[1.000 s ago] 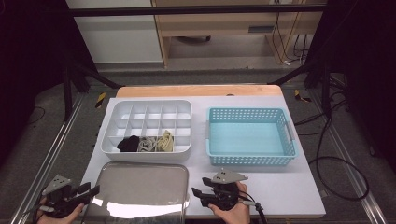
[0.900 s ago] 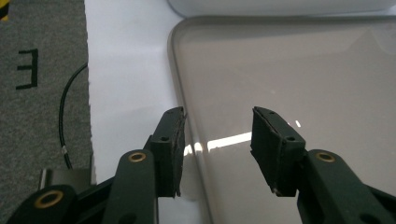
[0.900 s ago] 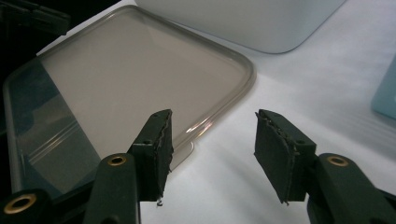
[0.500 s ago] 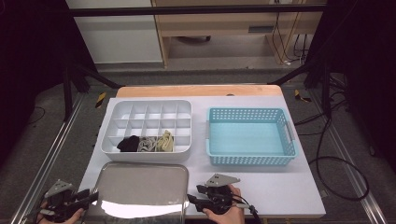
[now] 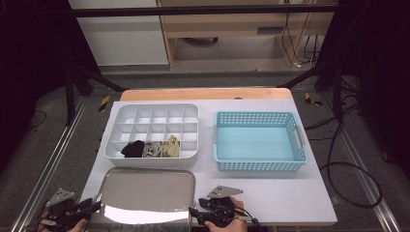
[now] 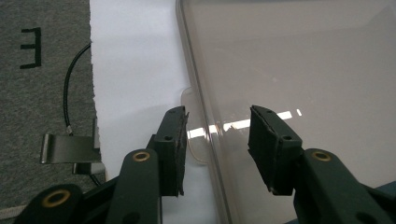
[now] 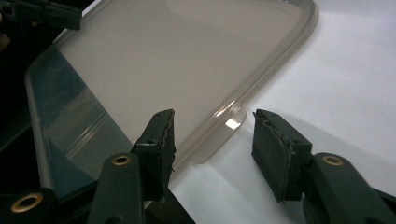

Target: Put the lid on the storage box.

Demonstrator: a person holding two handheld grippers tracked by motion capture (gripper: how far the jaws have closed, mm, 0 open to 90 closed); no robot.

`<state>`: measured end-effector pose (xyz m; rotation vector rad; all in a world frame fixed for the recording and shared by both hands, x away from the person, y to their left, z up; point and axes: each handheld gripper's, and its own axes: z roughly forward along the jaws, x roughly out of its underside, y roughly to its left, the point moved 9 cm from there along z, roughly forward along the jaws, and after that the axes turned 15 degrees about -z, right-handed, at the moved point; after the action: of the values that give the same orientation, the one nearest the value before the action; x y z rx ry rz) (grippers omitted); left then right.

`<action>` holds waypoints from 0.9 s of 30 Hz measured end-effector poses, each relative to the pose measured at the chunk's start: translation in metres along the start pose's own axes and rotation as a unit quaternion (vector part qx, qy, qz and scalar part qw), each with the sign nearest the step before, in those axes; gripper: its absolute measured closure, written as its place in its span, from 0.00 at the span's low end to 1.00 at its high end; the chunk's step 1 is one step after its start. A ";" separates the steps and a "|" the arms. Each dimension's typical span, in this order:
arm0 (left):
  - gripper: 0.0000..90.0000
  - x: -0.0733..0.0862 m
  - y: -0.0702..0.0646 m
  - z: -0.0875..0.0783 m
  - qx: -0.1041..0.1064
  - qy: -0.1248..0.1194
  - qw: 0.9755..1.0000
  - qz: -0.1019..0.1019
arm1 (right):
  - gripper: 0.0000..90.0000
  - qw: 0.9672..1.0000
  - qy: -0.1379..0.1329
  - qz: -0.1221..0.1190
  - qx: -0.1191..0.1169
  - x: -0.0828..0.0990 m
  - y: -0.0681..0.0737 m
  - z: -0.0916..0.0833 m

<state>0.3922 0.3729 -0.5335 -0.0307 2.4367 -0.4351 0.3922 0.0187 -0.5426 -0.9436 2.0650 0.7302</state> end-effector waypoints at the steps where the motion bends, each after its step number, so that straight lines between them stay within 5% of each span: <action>1: 0.63 0.001 0.000 -0.001 -0.002 -0.001 1.000 -0.003 | 0.54 1.000 -0.002 0.003 0.000 0.000 0.000 0.000; 27: 0.63 0.001 0.000 0.000 0.002 -0.027 1.000 0.000 | 0.59 0.996 -0.016 0.090 0.004 -0.001 0.010 0.004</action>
<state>0.3913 0.3729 -0.5346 -0.0394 2.3823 -0.4330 0.3859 0.0272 -0.5422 -0.7432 2.1412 0.8237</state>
